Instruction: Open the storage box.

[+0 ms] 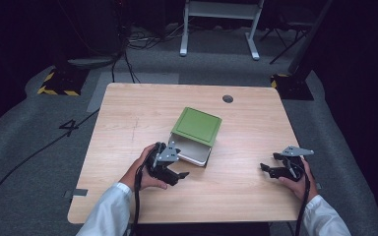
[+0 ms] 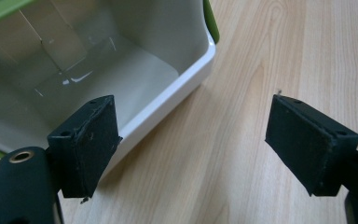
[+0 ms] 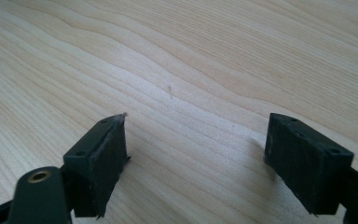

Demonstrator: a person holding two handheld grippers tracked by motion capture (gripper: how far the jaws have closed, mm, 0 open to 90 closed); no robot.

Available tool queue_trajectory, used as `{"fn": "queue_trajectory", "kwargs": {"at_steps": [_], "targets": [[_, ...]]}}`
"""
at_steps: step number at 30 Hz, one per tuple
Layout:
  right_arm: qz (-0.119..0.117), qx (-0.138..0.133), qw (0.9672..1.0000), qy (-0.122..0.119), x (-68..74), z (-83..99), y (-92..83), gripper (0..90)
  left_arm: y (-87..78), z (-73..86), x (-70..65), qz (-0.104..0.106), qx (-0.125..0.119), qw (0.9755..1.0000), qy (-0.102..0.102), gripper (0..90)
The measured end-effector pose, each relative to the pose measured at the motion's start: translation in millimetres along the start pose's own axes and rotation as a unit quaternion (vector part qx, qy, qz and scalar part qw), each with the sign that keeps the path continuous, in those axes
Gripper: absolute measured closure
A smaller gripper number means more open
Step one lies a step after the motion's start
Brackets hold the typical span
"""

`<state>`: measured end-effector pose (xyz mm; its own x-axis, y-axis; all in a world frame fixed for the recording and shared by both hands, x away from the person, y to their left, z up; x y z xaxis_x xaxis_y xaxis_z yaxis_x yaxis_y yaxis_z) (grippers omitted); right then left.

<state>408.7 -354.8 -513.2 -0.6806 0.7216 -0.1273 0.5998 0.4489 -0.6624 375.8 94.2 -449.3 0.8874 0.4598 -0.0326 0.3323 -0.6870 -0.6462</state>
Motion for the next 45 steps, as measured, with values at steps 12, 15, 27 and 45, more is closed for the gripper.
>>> {"fn": "queue_trajectory", "kwargs": {"at_steps": [12,15,27,45], "targets": [[0.000,0.000,1.0000,0.000,0.0,0.0,0.0,21.0,24.1,-14.2,-0.4,0.034,0.011,0.9994,0.004,18.0],[0.000,0.000,1.0000,0.000,0.0,0.0,0.0,21.0,27.5,-13.3,-0.7,0.046,0.019,0.9988,-0.001,20.8],[0.001,0.000,1.0000,0.000,0.0,0.0,0.0,20.8,27.8,-10.8,6.1,0.053,0.009,0.9985,-0.010,50.4],[0.001,0.000,1.0000,0.000,0.0,0.0,0.0,20.8,36.0,-8.4,6.4,0.077,0.040,0.9962,0.010,61.3]]}}
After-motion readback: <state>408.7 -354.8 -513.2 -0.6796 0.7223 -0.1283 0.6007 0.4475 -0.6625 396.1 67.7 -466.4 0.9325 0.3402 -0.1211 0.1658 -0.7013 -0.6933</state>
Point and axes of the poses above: each handheld gripper's, and its own axes: y roughly forward along the jaws, z roughly out of its underside, x roughly to its left, the point moved 1 cm from there along y, roughly forward along the jaws, and after that the axes turned 9 degrees about -y, right-handed, at the moved point
